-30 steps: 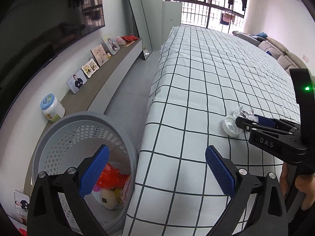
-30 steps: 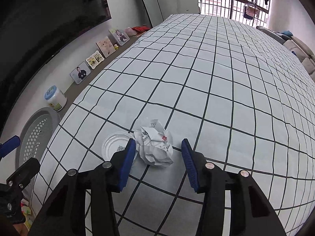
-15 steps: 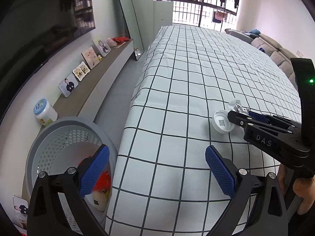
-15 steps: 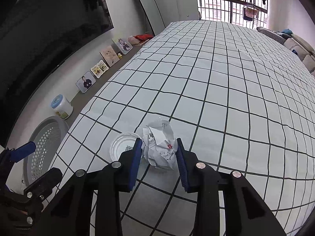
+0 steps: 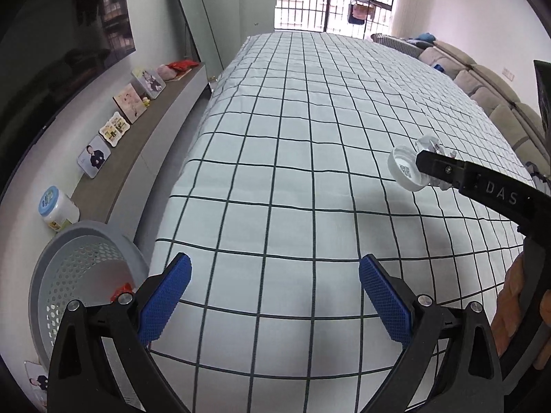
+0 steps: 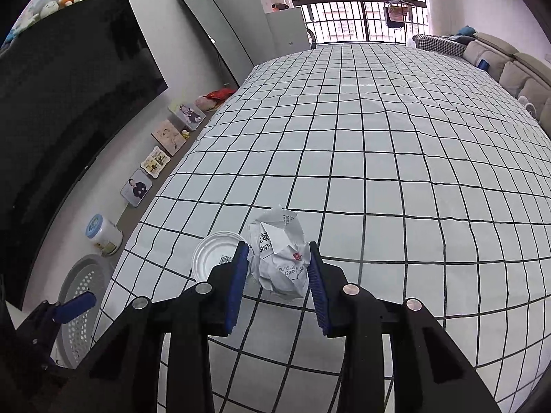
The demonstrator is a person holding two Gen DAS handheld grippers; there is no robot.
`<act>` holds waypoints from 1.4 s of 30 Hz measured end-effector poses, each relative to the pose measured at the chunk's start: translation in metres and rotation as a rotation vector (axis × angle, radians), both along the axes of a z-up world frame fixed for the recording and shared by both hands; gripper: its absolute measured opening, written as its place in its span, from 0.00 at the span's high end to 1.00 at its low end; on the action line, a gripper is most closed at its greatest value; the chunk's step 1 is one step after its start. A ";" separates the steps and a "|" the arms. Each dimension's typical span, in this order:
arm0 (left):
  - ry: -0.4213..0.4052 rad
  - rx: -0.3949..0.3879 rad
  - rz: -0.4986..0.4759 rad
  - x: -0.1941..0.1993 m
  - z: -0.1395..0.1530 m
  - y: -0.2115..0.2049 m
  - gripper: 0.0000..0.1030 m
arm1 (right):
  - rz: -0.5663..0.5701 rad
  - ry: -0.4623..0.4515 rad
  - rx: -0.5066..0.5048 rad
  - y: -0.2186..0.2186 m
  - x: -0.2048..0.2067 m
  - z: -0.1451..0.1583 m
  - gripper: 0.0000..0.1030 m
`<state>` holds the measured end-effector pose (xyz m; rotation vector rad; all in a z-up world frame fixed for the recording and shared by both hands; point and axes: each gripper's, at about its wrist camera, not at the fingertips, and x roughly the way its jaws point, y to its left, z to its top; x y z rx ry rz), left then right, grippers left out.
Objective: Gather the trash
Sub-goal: 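Grasp the white plastic lid with the left tool while the right tool holds the foil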
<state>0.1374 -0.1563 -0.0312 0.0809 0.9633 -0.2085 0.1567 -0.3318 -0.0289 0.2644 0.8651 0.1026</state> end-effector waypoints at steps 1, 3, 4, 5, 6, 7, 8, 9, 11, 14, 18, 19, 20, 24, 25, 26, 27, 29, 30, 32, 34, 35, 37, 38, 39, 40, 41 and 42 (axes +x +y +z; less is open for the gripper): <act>0.001 0.004 -0.001 0.001 -0.001 -0.002 0.07 | 0.010 0.007 0.005 -0.001 0.000 0.000 0.67; -0.010 0.017 0.003 0.000 0.000 -0.004 0.07 | 0.039 0.024 0.003 0.003 0.001 -0.003 0.67; -0.013 0.021 0.005 -0.001 0.001 -0.005 0.07 | 0.054 0.032 0.001 0.008 0.001 -0.005 0.67; -0.017 0.021 0.005 -0.003 0.001 -0.004 0.07 | 0.071 0.040 0.001 0.012 0.001 -0.007 0.67; -0.019 0.025 0.007 -0.005 0.001 -0.003 0.07 | 0.089 0.048 0.002 0.017 0.001 -0.010 0.67; -0.024 0.034 0.015 -0.007 0.001 -0.001 0.07 | 0.105 0.056 0.005 0.022 0.002 -0.012 0.67; -0.027 0.041 0.023 -0.009 0.001 0.001 0.07 | 0.122 0.064 0.007 0.026 0.001 -0.014 0.67; -0.026 0.046 0.032 -0.010 0.000 0.004 0.07 | 0.139 0.073 0.005 0.031 0.001 -0.016 0.67; -0.020 0.045 0.049 -0.012 -0.001 0.011 0.07 | 0.166 0.088 -0.008 0.041 0.001 -0.021 0.67; -0.016 0.042 0.070 -0.014 -0.003 0.018 0.07 | 0.201 0.105 -0.035 0.055 0.000 -0.027 0.67; -0.012 0.037 0.083 -0.015 -0.006 0.025 0.07 | 0.223 0.122 -0.065 0.067 -0.001 -0.033 0.66; -0.012 0.036 0.085 -0.015 -0.007 0.026 0.07 | 0.228 0.127 -0.069 0.068 0.000 -0.034 0.66; -0.011 0.036 0.088 -0.014 -0.007 0.027 0.07 | 0.230 0.129 -0.073 0.069 0.000 -0.035 0.65; -0.007 0.025 0.100 -0.014 -0.009 0.031 0.07 | 0.207 0.111 -0.068 0.062 0.000 -0.031 0.49; -0.005 0.023 0.102 -0.013 -0.010 0.032 0.07 | 0.199 0.105 -0.064 0.059 0.001 -0.029 0.49; -0.003 0.021 0.103 -0.013 -0.011 0.033 0.07 | 0.192 0.099 -0.060 0.057 0.001 -0.028 0.49; -0.001 0.020 0.104 -0.012 -0.012 0.033 0.07 | 0.180 0.091 -0.056 0.053 0.001 -0.026 0.49; 0.003 0.017 0.103 -0.011 -0.013 0.033 0.07 | 0.160 0.088 -0.047 0.047 0.002 -0.026 0.49; 0.003 0.016 0.103 -0.011 -0.014 0.033 0.07 | 0.156 0.091 -0.045 0.046 0.003 -0.026 0.49; 0.006 0.012 0.100 -0.010 -0.015 0.033 0.07 | 0.159 0.097 -0.044 0.046 0.004 -0.029 0.49; 0.008 0.010 0.098 -0.010 -0.017 0.033 0.07 | 0.174 0.100 -0.048 0.052 0.004 -0.031 0.49; 0.010 0.008 0.097 -0.009 -0.018 0.033 0.07 | 0.178 0.097 -0.054 0.054 0.004 -0.031 0.49; 0.014 0.007 0.094 -0.008 -0.020 0.033 0.07 | 0.188 0.099 -0.057 0.057 0.004 -0.033 0.55; 0.016 0.007 0.093 -0.007 -0.021 0.032 0.07 | 0.198 0.103 -0.054 0.059 0.005 -0.034 0.58; 0.017 0.007 0.091 -0.007 -0.022 0.032 0.07 | 0.206 0.107 -0.055 0.061 0.005 -0.035 0.59; 0.018 0.007 0.090 -0.007 -0.022 0.031 0.07 | 0.213 0.109 -0.058 0.062 0.005 -0.036 0.60; 0.018 0.007 0.089 -0.007 -0.022 0.031 0.07 | 0.221 0.108 -0.057 0.064 0.004 -0.036 0.64; 0.019 0.008 0.089 -0.007 -0.023 0.031 0.07 | 0.227 0.109 -0.056 0.065 0.004 -0.036 0.69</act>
